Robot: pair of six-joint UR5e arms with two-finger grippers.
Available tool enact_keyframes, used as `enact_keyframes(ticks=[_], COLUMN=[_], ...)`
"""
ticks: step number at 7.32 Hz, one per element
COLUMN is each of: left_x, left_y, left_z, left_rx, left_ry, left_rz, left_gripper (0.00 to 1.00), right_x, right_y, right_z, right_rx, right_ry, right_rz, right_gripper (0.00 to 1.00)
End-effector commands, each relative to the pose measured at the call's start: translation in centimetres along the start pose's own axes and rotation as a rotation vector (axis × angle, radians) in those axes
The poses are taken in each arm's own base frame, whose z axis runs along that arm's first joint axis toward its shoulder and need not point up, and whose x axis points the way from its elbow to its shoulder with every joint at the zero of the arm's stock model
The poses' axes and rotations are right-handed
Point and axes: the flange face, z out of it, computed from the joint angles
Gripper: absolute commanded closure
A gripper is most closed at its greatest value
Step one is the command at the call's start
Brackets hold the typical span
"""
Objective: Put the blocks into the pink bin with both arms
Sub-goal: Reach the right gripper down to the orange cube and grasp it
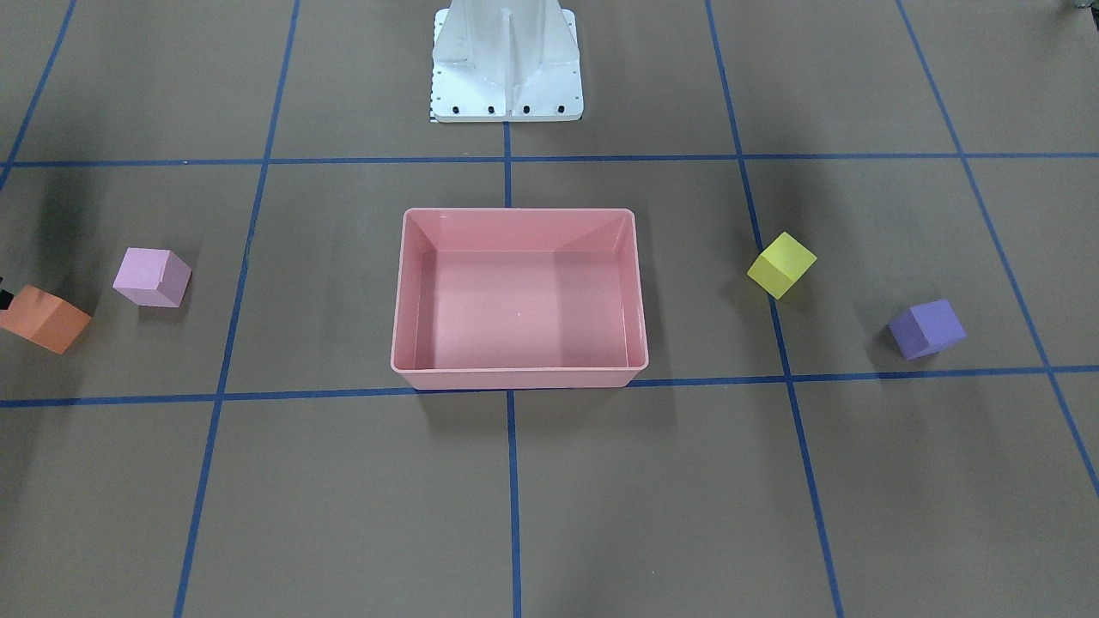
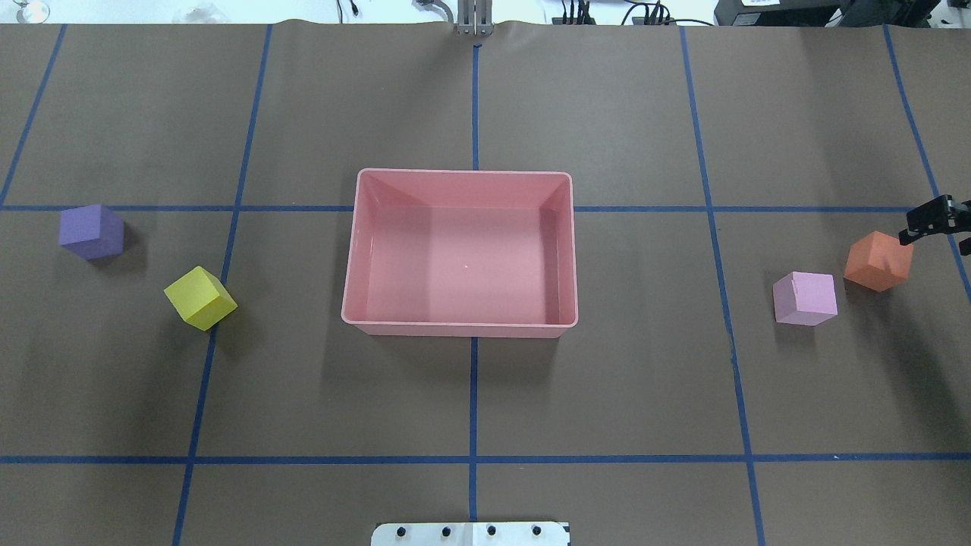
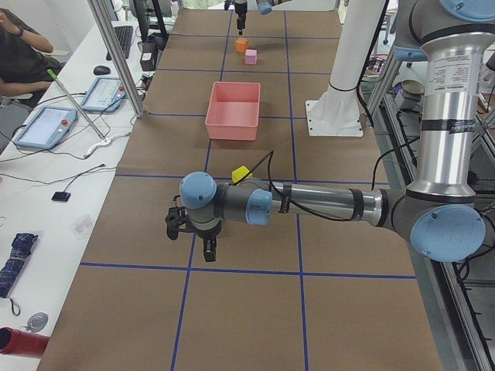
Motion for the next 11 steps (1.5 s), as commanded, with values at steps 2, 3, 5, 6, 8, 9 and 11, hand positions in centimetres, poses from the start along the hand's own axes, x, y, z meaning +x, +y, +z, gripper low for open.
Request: enact_keyframes(ticks=[2,3,5,6,8,9,11], left_x=[-0.1,-0.2,-0.2,-0.2,-0.2,-0.2,-0.4], left_y=[0.1,0.1,0.2,0.2,0.2,0.2,0.4], left_z=[0.2,0.1,0.1,0.1,0.1,0.1,0.2], left_rx=[-0.005,-0.003,-0.003,-0.003,-0.003,-0.003,-0.005], left_ry=[0.009,0.009,0.009,0.007,0.007,0.007,0.007], left_rz=[-0.002,-0.001,-0.003,-0.001,0.001,0.001,0.003], left_gripper=[0.00,0.00,0.00,0.00,0.00,0.00,0.00], right_x=[-0.3,-0.5,-1.9,-2.0,-1.9,-2.0,-1.7], right_y=[0.3,0.2,-0.6,-0.7,-0.4,-0.2,-0.2], right_z=[1.6,1.5,1.0,0.9,2.1,2.6,2.8], right_rx=[-0.002,0.000,0.010,0.012,-0.008,-0.019,-0.022], right_ry=[0.011,0.009,-0.005,-0.006,0.004,0.008,0.012], right_rz=[0.045,0.044,0.085,0.085,0.084,0.082,0.095], right_gripper=[0.04,0.03,0.03,0.02,0.02,0.02,0.02])
